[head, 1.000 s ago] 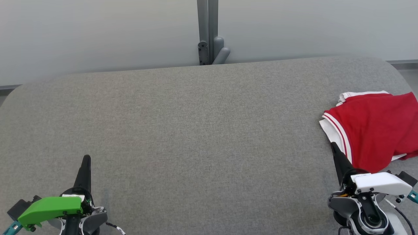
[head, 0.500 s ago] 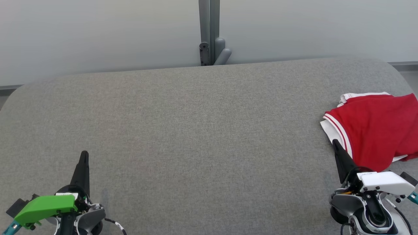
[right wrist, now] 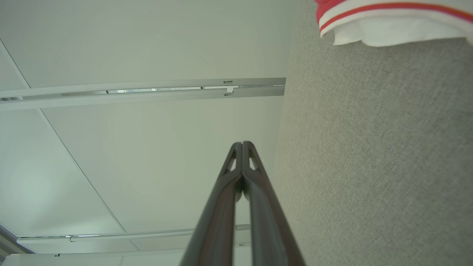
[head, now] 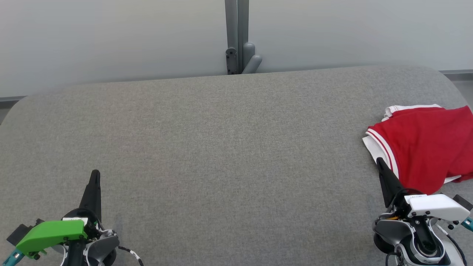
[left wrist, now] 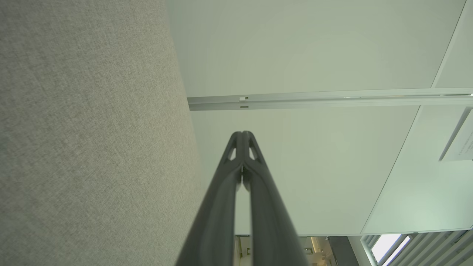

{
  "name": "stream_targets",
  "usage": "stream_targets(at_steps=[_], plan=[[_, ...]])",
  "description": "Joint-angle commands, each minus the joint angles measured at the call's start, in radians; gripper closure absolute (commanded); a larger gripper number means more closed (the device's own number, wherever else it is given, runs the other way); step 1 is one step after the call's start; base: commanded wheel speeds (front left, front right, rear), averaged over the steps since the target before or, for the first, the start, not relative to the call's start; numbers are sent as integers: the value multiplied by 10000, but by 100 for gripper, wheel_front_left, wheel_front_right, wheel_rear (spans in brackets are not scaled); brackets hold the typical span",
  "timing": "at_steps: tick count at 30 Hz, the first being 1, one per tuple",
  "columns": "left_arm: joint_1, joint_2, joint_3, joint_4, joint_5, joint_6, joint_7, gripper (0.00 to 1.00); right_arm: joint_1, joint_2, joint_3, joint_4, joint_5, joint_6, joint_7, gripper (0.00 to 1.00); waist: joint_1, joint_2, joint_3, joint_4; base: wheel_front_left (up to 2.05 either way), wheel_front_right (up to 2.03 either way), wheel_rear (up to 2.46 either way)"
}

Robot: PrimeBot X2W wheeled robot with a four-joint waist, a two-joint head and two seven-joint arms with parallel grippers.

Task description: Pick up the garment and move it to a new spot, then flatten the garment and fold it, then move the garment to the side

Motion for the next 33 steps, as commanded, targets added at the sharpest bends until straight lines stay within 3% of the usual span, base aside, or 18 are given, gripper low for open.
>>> stream_targets(at_steps=[1, 33], plan=[[-95, 62, 52, -49, -15, -70, 14, 100, -52, -48, -29, -48, 65, 4, 33, 100, 0, 0, 0, 0, 0, 0, 0], [-94, 62, 50, -51, -16, -69, 13, 100, -51, -48, -28, -48, 66, 4, 32, 100, 0, 0, 0, 0, 0, 0, 0]])
